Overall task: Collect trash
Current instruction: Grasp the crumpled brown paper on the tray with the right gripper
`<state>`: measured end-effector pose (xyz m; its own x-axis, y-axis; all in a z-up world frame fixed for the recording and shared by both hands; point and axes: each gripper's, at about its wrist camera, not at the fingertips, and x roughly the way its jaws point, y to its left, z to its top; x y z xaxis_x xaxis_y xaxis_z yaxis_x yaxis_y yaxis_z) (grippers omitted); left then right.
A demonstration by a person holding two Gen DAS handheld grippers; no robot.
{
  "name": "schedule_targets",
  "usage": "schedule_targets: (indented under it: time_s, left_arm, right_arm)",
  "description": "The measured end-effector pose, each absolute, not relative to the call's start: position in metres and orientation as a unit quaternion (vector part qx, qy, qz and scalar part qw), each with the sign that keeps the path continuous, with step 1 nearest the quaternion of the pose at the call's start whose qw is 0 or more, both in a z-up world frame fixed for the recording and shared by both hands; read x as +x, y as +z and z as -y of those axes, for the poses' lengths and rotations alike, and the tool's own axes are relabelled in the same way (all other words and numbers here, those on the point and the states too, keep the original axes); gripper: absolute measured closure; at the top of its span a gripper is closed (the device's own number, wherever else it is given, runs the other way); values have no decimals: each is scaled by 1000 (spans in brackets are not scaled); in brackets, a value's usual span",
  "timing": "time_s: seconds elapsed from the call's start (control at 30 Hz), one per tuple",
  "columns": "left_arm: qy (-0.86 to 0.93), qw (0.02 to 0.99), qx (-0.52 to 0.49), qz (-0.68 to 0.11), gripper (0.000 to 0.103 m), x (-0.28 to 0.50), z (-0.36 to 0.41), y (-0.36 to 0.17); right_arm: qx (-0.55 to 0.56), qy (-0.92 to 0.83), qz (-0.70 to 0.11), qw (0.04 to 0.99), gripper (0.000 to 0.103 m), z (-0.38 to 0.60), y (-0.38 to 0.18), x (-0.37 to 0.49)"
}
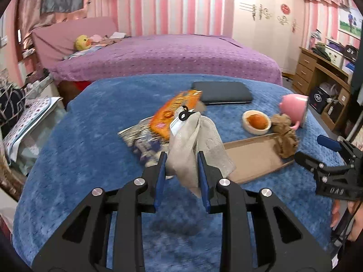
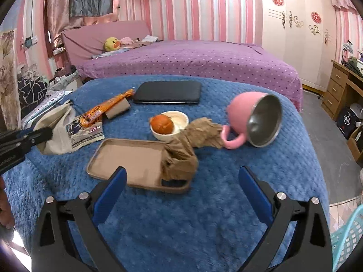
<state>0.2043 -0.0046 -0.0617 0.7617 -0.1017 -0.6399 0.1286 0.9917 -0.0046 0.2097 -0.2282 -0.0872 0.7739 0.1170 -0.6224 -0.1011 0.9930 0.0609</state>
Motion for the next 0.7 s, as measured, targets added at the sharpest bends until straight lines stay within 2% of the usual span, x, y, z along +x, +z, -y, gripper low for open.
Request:
schedule_targets:
  time_s: [0.13, 0.17, 0.2, 0.23, 0.27, 0.7]
  left_arm:
    - [-50, 940, 11, -338, 78, 200, -13, -63]
    - [-49, 940, 10, -339, 77, 200, -15, -64]
    - [-47, 940, 9, -339, 77, 200, -17, -64]
    - [-44, 940, 10, -338, 78, 199, -19, -65]
    - [-43, 940, 10, -338, 78, 199, -20, -65]
    - [-54, 948, 11, -314, 78, 178, -1, -51]
  right_arm:
    - [9, 54, -339, 939, 9, 220, -88, 223]
    - [8, 52, -347, 936, 18, 218, -91, 228]
    - [11, 54, -358, 932, 37, 218, -95, 233]
    - [17, 57, -368, 928, 47, 219, -97, 236]
    - [24, 60, -376, 924, 61, 220, -100, 239]
    - [21, 69, -318, 945, 64, 246, -65, 183]
